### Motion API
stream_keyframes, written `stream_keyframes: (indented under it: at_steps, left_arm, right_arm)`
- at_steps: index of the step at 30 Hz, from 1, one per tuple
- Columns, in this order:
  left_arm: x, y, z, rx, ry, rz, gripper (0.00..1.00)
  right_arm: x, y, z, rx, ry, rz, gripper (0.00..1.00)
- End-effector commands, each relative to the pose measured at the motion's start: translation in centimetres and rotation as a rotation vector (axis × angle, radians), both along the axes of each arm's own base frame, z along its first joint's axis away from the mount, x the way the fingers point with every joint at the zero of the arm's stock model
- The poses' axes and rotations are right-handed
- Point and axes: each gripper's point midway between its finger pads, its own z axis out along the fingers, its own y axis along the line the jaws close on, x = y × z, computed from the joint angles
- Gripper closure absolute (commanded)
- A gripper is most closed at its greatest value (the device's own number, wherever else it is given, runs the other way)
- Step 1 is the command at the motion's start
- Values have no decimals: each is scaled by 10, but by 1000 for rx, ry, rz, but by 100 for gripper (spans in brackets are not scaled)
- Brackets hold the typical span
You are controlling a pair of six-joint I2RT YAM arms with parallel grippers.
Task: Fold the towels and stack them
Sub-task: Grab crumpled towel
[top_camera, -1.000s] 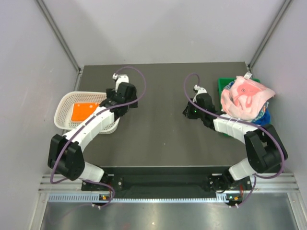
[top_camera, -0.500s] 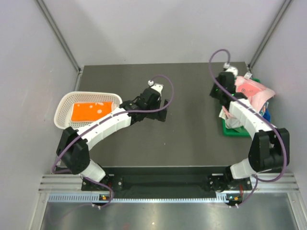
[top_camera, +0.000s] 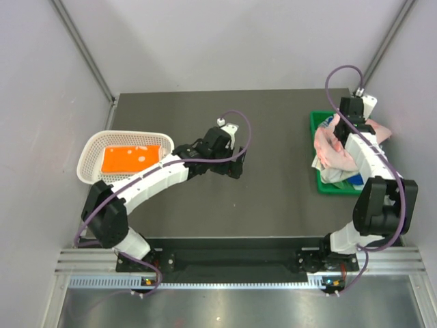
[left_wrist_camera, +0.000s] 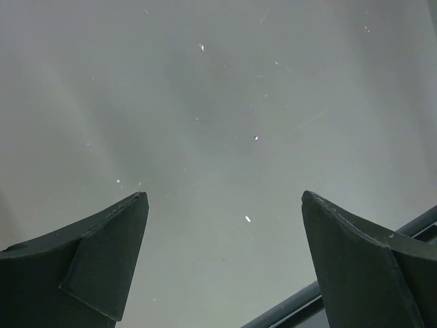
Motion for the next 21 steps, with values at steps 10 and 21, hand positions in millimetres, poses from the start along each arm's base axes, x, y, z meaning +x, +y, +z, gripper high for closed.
stream_keyframes:
  at_steps: [10, 21]
  left_arm:
    - [-1, -11, -3, -10, 20, -42, 1]
    - [-3, -12, -6, -12, 33, -47, 1]
  right_arm:
    - [4, -14, -32, -44, 89, -34, 61]
    - [2, -8, -25, -20, 68, -15, 100]
